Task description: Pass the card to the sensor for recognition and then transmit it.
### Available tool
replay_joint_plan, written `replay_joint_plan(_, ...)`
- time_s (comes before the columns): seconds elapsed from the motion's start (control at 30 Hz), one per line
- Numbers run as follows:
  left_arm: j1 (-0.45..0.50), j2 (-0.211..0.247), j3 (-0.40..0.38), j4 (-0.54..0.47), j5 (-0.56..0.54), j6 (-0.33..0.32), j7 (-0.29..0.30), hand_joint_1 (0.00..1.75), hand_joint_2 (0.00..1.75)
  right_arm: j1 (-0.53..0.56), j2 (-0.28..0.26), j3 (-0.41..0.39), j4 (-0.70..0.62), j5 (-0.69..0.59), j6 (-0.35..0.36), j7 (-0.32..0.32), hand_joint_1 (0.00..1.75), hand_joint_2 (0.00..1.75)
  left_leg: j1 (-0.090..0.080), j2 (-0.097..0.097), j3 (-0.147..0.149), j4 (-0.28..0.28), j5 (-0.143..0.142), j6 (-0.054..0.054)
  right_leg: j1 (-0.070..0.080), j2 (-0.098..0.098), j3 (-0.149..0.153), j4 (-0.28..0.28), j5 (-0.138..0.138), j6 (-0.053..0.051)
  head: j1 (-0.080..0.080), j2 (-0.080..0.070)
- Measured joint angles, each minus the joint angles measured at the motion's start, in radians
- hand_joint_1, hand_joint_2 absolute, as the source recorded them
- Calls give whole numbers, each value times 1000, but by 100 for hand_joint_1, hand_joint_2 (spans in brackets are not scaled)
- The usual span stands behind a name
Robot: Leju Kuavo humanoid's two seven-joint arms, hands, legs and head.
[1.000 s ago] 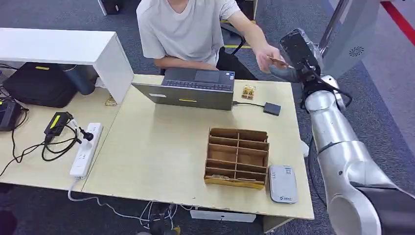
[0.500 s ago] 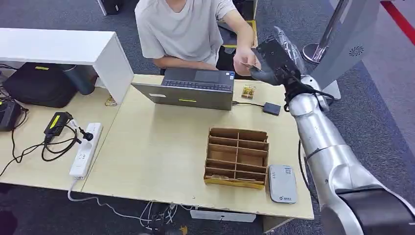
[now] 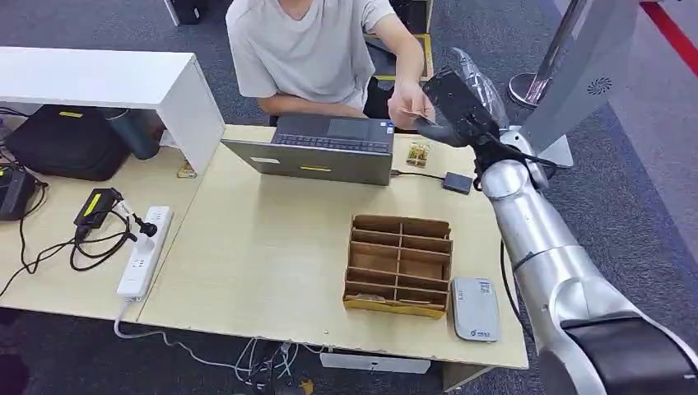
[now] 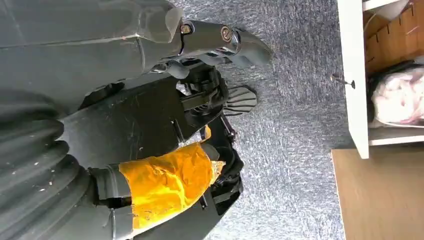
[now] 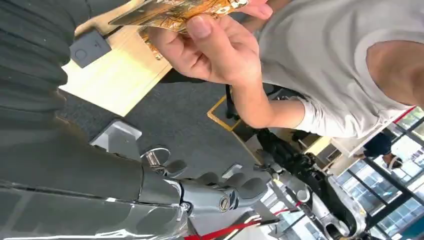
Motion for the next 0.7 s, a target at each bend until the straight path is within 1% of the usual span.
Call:
replay_joint_plan(0.1,0,1,3,0,4,-10,0,0,175,0,0,3,0,-2,0,-2,0,175,0,0,0,0,0,0,0,0,0,0,0,0,0,0)
replay_joint_plan(0.13,1,1,4,0,5,-14,0,0,175,0,0,3,0,-3,0,-4,175,175,0,0,0,0,0,0,0,0,0,0,0,0,0,0)
replay_joint_plan(0.23,4,3,11,0,6,-30,-1,0,175,1,0,8,-1,-32,3,-7,175,175,0,0,0,0,0,0,0,0,0,0,0,0,0,0)
replay_joint_plan(0.33,7,5,19,0,9,-44,-6,0,175,7,-5,13,-11,-112,32,-22,175,175,0,0,0,0,0,0,0,0,0,0,0,0,0,0)
replay_joint_plan(0.43,10,6,21,0,10,-53,-10,0,175,10,-11,16,-20,-173,40,-29,175,175,0,0,0,0,0,0,0,0,0,0,0,0,0,0)
replay_joint_plan(0.7,11,11,36,0,8,-62,-11,0,175,15,-36,45,-35,-243,42,-28,175,175,0,0,0,0,0,0,0,0,0,0,0,0,0,0)
